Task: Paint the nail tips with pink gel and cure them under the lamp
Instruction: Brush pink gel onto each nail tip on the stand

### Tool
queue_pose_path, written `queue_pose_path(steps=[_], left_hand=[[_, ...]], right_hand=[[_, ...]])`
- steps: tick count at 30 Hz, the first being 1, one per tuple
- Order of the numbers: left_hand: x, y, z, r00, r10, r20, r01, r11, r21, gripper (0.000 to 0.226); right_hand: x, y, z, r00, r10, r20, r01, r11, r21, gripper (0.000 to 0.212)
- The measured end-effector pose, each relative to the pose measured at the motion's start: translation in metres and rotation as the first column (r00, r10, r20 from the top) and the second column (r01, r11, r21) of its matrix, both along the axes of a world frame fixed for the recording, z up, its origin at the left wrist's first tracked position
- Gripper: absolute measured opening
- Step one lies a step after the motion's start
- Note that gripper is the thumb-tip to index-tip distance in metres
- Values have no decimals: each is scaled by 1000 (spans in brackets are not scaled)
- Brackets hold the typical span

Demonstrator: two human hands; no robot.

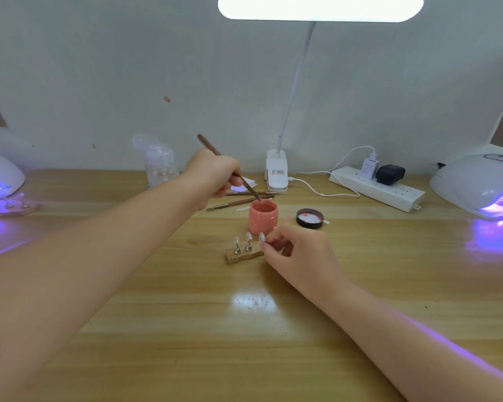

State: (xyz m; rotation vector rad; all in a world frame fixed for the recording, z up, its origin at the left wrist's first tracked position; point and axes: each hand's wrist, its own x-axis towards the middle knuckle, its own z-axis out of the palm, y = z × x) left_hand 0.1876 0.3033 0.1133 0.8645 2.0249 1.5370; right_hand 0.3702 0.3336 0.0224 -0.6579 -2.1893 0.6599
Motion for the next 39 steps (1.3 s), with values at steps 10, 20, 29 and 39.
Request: queue_pose_path(steps=[10, 20, 29, 39], left_hand=[[-17, -25, -8, 976, 33, 216, -42, 998, 37, 12], [-17, -30, -26, 939, 66, 339, -98, 992, 77, 14], [13, -79, -47, 979, -126, 157, 49, 906, 421, 7], [51, -117, -72, 954, -81, -290, 197, 897, 396, 14]], right_hand=[[0, 0, 0, 1000, -7, 9, 7, 1000, 12, 3], [1, 2, -1, 1000, 2, -19, -2, 1000, -2, 4], [1, 4, -1, 998, 40, -57, -47, 993, -111, 11], [3, 7, -2, 996, 0, -92, -14, 988, -152, 13]])
